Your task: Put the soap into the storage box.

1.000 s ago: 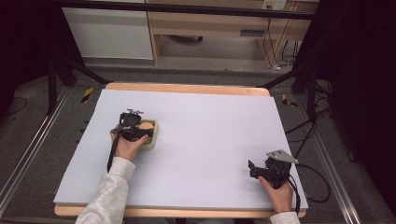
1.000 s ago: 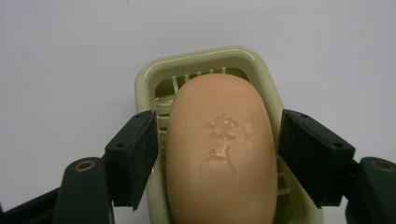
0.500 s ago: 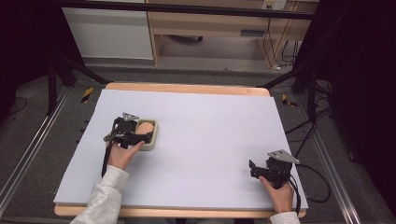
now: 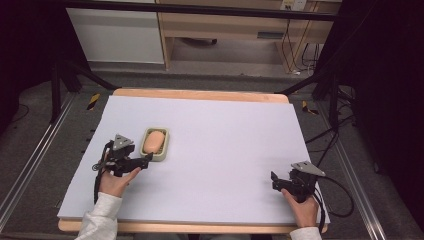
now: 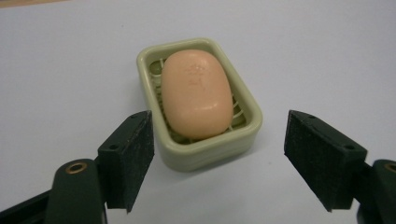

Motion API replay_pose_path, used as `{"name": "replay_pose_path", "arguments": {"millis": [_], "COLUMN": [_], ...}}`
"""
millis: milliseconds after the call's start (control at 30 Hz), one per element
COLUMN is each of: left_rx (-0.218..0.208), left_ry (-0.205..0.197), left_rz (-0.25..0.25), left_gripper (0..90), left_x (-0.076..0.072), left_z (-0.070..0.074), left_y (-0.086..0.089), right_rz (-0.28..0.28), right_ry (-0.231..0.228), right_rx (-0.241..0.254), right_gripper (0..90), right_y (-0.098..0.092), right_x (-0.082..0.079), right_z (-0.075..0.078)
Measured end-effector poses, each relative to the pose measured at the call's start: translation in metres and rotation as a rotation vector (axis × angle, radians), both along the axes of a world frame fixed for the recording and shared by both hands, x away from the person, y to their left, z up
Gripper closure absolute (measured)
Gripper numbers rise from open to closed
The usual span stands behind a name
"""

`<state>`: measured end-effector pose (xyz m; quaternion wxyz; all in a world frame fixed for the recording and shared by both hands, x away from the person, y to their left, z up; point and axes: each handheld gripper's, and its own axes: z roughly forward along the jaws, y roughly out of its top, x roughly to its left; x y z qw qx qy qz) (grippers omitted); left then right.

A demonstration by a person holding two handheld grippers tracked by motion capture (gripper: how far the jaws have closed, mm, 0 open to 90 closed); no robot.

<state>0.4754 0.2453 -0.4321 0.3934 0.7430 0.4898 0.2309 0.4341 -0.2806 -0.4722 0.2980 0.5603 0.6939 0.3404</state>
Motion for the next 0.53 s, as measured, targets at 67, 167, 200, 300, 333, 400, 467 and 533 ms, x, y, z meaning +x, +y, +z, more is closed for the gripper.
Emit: {"name": "replay_pose_path", "arguments": {"millis": [67, 167, 200, 300, 333, 400, 467, 533], "left_rx": [-0.002, 0.005, 0.01, 0.006, 0.006, 0.015, 0.012, 0.02], "left_ry": [-0.006, -0.007, -0.005, -0.003, -0.003, 0.005, 0.004, 0.004], "left_rz": [0.005, 0.008, 0.009, 0.015, 0.015, 0.025, 0.031, 0.04], "left_gripper": [23.6, 23.3, 23.3, 23.1, 23.0, 23.1, 23.4, 23.5], "left_x": [-0.003, -0.01, -0.012, -0.022, -0.022, -0.029, -0.031, -0.033], "left_z": [-0.002, -0.007, -0.008, -0.015, -0.015, -0.021, -0.023, -0.027], "left_y": [0.002, 0.009, 0.011, 0.022, 0.022, 0.03, 0.032, 0.036], "right_rz": [-0.001, -0.001, -0.001, -0.004, -0.008, -0.012, -0.012, -0.016], "right_ry": [0.005, 0.005, 0.005, 0.009, 0.008, 0.013, 0.014, 0.019], "right_rx": [-0.005, -0.011, -0.011, -0.009, -0.005, -0.008, -0.012, -0.013], "right_gripper": [4.2, 4.3, 4.3, 4.3, 4.3, 4.3, 4.3, 4.3], "right_y": [0.0, -0.001, -0.001, -0.004, -0.004, -0.005, -0.005, -0.006], "right_x": [0.0, -0.002, -0.002, -0.004, -0.004, -0.005, -0.004, -0.004], "right_z": [-0.001, -0.001, -0.001, -0.002, -0.002, -0.003, -0.003, -0.003]}}
